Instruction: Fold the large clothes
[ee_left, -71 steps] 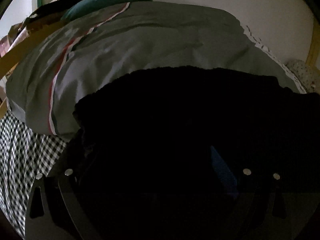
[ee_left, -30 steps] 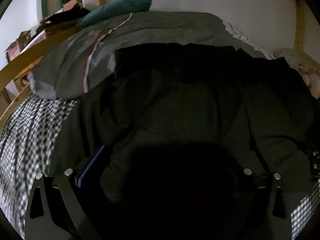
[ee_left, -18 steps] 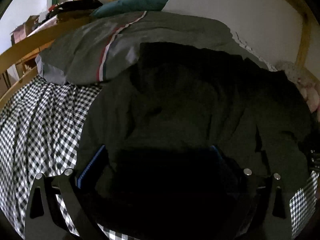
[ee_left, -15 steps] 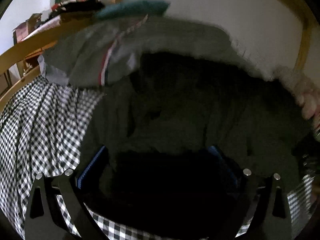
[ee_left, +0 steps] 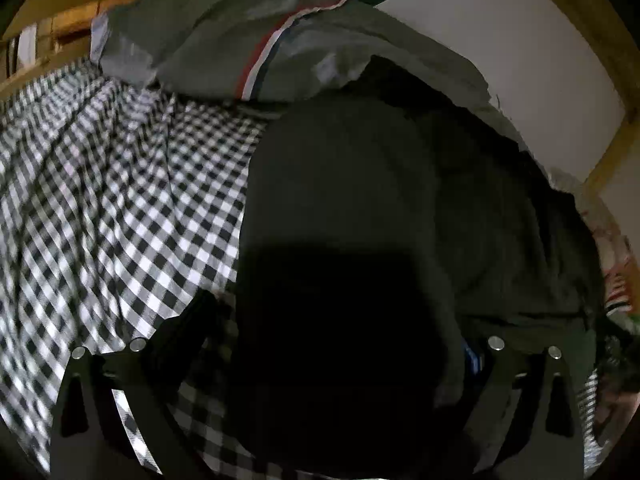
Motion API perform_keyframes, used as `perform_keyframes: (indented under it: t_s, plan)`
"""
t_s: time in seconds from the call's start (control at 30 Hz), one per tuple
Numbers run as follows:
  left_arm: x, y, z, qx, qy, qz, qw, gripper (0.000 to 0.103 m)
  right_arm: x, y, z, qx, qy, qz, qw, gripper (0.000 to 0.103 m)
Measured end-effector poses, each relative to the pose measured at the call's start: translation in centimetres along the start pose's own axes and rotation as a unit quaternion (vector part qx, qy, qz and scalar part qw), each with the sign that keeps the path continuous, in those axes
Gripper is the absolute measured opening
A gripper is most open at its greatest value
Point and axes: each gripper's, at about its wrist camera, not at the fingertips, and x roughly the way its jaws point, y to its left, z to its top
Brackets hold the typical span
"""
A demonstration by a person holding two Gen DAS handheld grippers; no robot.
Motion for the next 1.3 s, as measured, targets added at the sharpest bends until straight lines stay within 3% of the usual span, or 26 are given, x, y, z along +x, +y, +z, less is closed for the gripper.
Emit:
perform_keyframes:
  t_s: [0.1, 0.17, 0.2, 0.3, 0.43, 0.57, 0.7, 0.77, 0.83, 0.87, 0.9, 0.93, 0.97, 1.03, 1.3]
  plan:
    - [-2.0, -1.2, 0.4, -0.002, -0.014, 0.021, 0.9997, 0.097, -1.3, 0.1, 0.0, 0.022, -0.006, -0.019, 1.0, 0.1]
    - [-4.3, -3.8, 0.3, 0.026, -0.056, -0.025, 0.9978, 0.097, -3.1, 0.2, 0.3, 0.051, -0.024, 0.001, 0.998, 0.1]
    - [-4.9, -5.2, 0.3, 0.041, -0.067, -0.026, 0.9966, 0.097, -3.9, 0.7, 0.5, 0.06, -0.031, 0.019, 0.998, 0.1]
    - [-4.2, -8.4, 0.0, 0.059, -0.08, 0.042, 0.9942, 0.097, -3.2, 3.9, 0.9, 0.017, -0.022, 0.021, 0.999, 0.1]
    - [-5.8, -8.3, -0.9, 0.031, -0.13, 0.042, 0.9902, 0.097, -0.3, 5.7, 0.1, -0.016, -0.001, -0.01, 1.0, 0.1]
    - [-9.3, -8.3, -1.0, 0.02, -0.203, 0.043, 0.978, 0.097, 0.9, 5.9, -0.1, -0.028, -0.001, -0.017, 0.999, 0.1]
    - [-12.4, -12.8, -1.6, 0.096, -0.265, 0.013, 0.9592, 0.097, 1.2, 5.9, 0.1, -0.024, 0.005, -0.015, 1.0, 0.1]
    - [-11.0, -16.4, -1.4, 0.163, -0.237, 0.009, 0.9576, 0.097, 1.2, 5.8, 0.1, -0.024, 0.006, -0.015, 1.0, 0.1]
    - [-7.5, -18.7, -0.9, 0.193, -0.183, 0.045, 0.9629, 0.097, 1.1, 5.6, 0.1, -0.023, 0.008, -0.015, 1.0, 0.1]
    - [-4.5, -19.3, -0.4, 0.193, -0.136, 0.065, 0.9696, 0.097, 1.1, 5.6, 0.1, -0.023, 0.008, -0.014, 1.0, 0.1]
    - [-0.8, -19.3, -0.1, 0.191, -0.065, 0.076, 0.9765, 0.097, 1.1, 5.5, 0.1, -0.023, 0.009, -0.013, 1.0, 0.1]
    - [1.7, -19.0, -0.1, 0.188, -0.016, 0.073, 0.9793, 0.098, 1.1, 5.5, 0.1, -0.023, 0.01, -0.012, 1.0, 0.1]
    - [3.0, -18.4, -0.3, 0.181, -0.022, 0.061, 0.9814, 0.099, 1.1, 5.4, 0.1, -0.023, 0.011, -0.011, 1.0, 0.1]
    - [3.4, -18.6, -0.7, 0.194, -0.041, 0.067, 0.9778, 0.099, 1.0, 5.4, 0.2, -0.026, 0.012, -0.008, 1.0, 0.1]
    - [4.3, -19.0, -0.5, 0.209, -0.005, 0.086, 0.9741, 0.099, 0.3, 5.2, 0.2, -0.015, 0.008, -0.006, 1.0, 0.1]
